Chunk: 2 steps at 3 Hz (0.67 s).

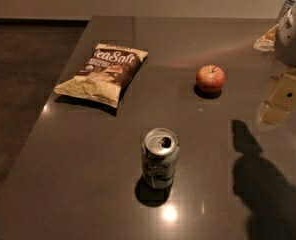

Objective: Pick apple

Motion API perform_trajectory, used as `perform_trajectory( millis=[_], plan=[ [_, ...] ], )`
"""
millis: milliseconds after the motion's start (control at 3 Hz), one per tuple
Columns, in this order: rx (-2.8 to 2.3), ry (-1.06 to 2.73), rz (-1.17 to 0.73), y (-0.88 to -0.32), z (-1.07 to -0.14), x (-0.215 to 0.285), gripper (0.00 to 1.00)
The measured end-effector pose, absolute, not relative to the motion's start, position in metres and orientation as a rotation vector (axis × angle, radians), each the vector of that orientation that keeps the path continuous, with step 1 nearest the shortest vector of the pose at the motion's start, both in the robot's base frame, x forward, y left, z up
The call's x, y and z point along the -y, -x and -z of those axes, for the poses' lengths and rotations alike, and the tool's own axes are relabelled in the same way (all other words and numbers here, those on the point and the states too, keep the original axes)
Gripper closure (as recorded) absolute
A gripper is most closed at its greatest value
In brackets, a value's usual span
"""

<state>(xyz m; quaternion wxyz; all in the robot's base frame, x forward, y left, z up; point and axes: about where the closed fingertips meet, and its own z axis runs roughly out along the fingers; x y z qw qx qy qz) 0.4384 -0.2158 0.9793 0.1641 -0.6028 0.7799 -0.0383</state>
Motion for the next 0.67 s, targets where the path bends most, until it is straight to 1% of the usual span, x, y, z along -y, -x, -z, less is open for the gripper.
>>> perform_trajectory(
  millis=[333,667],
  plan=[
    [-2.223,1.718,0.109,-0.438,-0.979,0.216,0.0],
    [-2.222,1.654,0.111,-0.461,-0.979,0.223,0.0]
  ],
)
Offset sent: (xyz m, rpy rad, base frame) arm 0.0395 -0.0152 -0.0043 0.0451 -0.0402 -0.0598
